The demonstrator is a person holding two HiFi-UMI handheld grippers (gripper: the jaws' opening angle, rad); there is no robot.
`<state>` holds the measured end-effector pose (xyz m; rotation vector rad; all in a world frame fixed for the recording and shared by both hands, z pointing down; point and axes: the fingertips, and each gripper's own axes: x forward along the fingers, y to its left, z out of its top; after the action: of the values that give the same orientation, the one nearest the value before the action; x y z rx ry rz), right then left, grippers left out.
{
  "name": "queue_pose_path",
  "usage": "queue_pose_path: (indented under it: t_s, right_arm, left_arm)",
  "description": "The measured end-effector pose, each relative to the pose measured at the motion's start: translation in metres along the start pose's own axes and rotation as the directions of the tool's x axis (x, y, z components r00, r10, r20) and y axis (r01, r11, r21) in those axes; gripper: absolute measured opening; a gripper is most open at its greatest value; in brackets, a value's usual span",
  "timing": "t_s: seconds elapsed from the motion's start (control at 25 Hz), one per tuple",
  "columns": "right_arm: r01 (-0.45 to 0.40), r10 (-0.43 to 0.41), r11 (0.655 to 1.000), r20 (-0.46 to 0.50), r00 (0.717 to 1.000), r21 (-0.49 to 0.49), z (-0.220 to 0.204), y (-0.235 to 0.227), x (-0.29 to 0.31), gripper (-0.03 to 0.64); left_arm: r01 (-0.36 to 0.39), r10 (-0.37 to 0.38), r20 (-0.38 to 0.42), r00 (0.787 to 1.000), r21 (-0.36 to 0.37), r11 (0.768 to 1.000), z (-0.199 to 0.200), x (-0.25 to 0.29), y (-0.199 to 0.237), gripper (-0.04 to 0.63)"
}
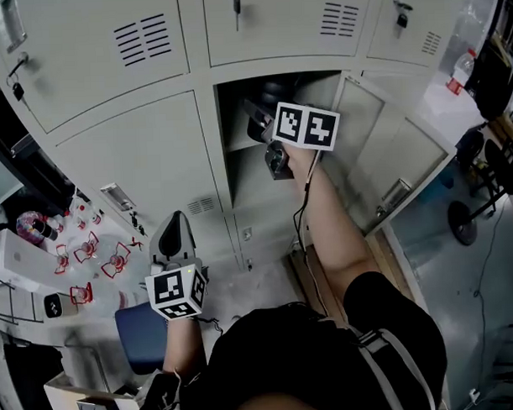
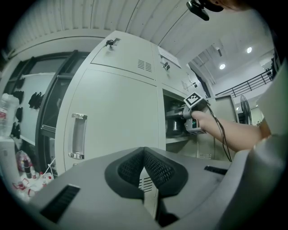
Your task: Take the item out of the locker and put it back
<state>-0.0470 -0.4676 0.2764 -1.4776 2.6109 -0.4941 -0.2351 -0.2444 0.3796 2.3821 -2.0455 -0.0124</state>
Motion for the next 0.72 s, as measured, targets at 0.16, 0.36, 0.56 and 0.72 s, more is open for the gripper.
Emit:
queue_pose_path:
  t_s: [0.16,0.36,0.56,0.72]
  right_arm:
    - [0.045,-0.037,0.985,0.048,0.998,-0.166,0.003,0.001,0.015,0.423]
    - [0.060,-0.053,0.956,0.033,0.998,-0.289,-0.013,0.000,0.031,0.423]
    - [0.058,-0.047,0.949,0.045,0.998,-0.311,-0.016,-0.002,0.032,0.423]
    - [0.061,-0.054,0.936,0.030,0.998,-0.346,-0.024,-0.003,0.034,0.400]
  left_arm:
    - [-0.001,0.001,0.001,1.000,0.000,1.000,0.000,0.003,0.002,0.014]
    - [0.018,-0.018,-0.010,1.000,0.003,1.000,-0.004,0.007,-0.003,0.014]
    - [0.034,-0.034,-0.016,0.999,-0.002,0.999,-0.008,0.014,-0.007,0.014]
    - [0.036,-0.036,-0.019,0.999,-0.001,0.999,-0.010,0.020,-0.009,0.014]
